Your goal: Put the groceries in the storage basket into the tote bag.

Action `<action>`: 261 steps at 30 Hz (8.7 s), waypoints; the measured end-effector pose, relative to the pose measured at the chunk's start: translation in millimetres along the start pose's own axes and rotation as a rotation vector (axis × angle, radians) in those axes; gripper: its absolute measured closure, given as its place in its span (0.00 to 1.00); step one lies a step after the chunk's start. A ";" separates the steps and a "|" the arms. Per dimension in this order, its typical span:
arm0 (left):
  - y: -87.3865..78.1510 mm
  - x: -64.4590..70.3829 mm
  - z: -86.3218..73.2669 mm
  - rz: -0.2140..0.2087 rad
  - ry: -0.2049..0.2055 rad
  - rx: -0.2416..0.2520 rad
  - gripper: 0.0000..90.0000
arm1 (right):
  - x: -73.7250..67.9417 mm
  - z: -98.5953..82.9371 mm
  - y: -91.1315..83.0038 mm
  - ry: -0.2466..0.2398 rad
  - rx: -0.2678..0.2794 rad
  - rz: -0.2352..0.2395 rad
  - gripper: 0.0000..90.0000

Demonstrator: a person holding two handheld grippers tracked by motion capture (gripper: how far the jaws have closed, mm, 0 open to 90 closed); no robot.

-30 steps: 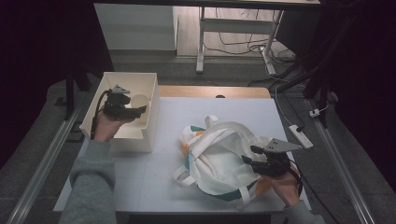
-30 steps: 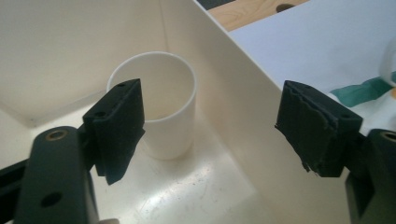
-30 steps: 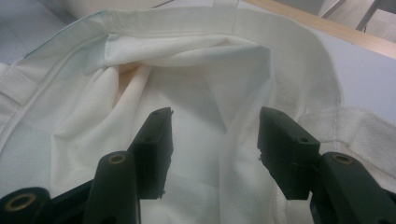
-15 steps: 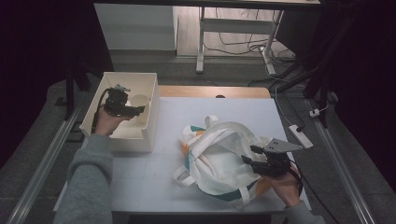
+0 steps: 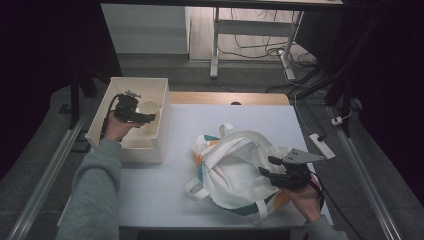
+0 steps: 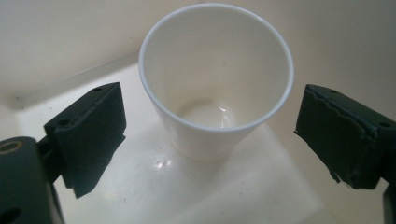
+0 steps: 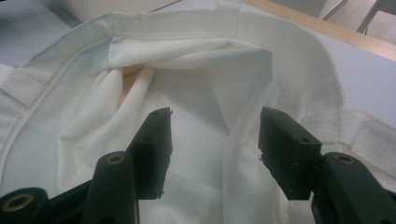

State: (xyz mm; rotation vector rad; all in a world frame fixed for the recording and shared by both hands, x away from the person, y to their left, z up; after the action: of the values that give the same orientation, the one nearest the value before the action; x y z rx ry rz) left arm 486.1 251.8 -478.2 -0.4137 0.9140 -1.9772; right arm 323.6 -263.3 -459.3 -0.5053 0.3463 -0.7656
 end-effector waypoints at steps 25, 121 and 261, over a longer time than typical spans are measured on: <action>27.8 -4.2 7.3 -0.017 0.073 0.017 0.18 | 2.6 -1.8 1.7 0.011 -0.015 0.002 0.49; -131.6 77.9 12.0 -0.177 0.103 0.487 0.22 | 5.2 -0.9 -1.7 0.010 0.005 -0.024 0.49; -66.0 253.1 57.4 -0.575 0.341 0.419 0.14 | -81.2 36.8 61.4 -0.107 0.087 0.031 0.25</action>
State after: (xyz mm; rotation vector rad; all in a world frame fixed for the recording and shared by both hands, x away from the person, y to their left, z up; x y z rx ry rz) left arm 343.1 36.9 -406.7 -0.0966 0.5855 -2.7556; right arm 321.0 -155.2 -453.3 -0.4557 0.2204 -0.7175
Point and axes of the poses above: each handheld gripper's, and its own axes: y roughly forward along the jaws, z roughly out of its top, x roughly to its right, the point moved 2 cm from there along y, roughly forward along the jaws, and after that the axes turned 11 degrees about y, right-handed, at the moved point
